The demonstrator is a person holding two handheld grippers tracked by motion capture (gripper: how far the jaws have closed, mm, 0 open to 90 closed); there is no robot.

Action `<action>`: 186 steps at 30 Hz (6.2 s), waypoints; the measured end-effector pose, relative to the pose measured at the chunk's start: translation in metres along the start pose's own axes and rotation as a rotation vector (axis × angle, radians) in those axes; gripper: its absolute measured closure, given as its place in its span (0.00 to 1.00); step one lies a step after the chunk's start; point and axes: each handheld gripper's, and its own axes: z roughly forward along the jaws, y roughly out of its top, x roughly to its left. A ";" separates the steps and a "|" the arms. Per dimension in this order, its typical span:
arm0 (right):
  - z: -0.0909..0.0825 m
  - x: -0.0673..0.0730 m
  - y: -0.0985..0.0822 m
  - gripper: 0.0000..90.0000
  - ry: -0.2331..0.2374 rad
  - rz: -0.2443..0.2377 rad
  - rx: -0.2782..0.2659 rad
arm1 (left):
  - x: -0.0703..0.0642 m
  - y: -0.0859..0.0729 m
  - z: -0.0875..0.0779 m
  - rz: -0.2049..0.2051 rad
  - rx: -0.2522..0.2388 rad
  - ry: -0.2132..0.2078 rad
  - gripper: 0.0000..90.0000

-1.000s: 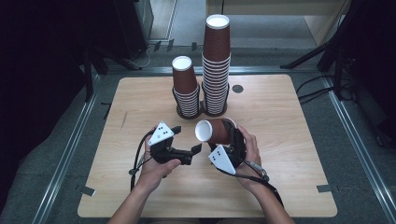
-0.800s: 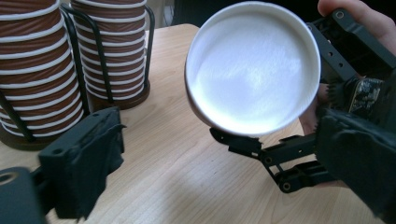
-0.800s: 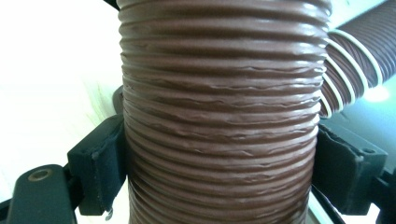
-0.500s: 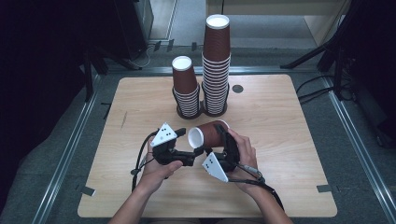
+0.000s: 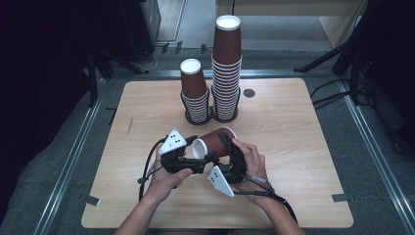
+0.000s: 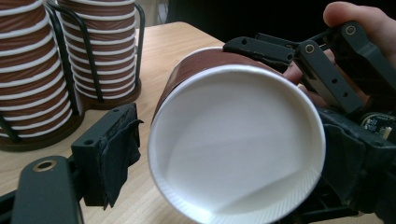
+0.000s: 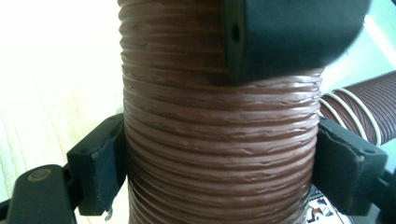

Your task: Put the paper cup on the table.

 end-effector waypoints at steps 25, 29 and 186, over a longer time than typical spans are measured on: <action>-0.001 0.003 0.002 0.05 -0.028 -0.015 -0.006 | 0.005 -0.003 -0.001 -0.005 0.001 -0.054 0.23; -0.004 -0.001 0.000 0.02 -0.033 0.020 -0.015 | 0.011 -0.002 -0.004 -0.019 -0.017 -0.022 0.23; 0.030 -0.085 -0.113 0.12 -0.402 1.095 0.104 | 0.095 -0.084 -0.081 -0.208 -0.007 0.306 0.00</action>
